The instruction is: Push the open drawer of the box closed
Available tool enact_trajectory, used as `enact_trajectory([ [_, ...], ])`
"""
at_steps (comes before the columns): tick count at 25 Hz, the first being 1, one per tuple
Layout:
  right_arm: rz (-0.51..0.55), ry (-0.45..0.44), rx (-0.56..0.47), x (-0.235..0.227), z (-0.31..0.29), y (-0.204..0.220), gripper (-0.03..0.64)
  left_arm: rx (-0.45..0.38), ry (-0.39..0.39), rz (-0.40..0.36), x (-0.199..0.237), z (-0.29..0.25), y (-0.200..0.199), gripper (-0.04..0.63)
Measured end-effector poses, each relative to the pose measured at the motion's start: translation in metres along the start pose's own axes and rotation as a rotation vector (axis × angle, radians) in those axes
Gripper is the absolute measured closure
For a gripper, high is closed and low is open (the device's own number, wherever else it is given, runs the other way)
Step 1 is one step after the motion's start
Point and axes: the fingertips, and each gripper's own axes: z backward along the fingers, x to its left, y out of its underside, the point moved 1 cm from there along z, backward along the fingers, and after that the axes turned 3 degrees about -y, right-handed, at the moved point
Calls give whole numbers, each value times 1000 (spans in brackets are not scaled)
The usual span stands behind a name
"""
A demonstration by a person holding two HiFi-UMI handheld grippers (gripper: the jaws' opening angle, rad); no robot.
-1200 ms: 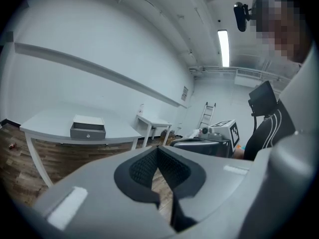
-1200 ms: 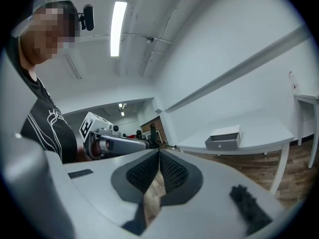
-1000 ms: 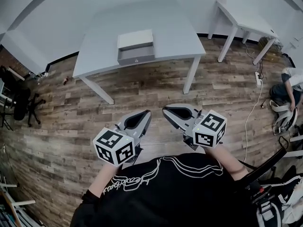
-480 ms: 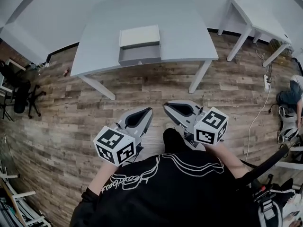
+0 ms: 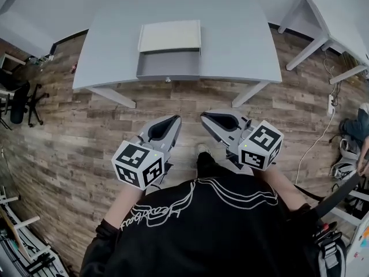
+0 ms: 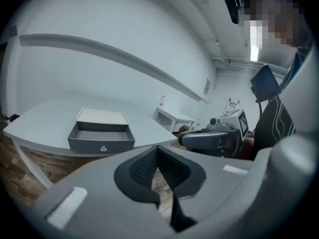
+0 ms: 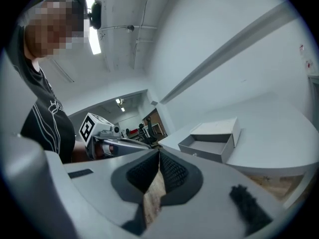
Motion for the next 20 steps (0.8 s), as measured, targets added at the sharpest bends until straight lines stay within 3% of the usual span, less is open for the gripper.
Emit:
enact_trajectory([
  [4,-20,-15,33,-36,-8,-4,607,31,-72,-12,37,-32,2,577],
  [5,-22,-16,43,-43,-10,-6,606,41,-85,-14,45,-40,3,534],
  [10,-69,-12,74,-82,-17,0,607,95,-199,-24,94,-72,20,487],
  [16,-113,-36,123,-136,-40,-6,606,199,-279,9,157,-124,38,459],
  [20,-107,-44,122,-134,-38,-2,606,209,-319,13,166,-128,54,459],
])
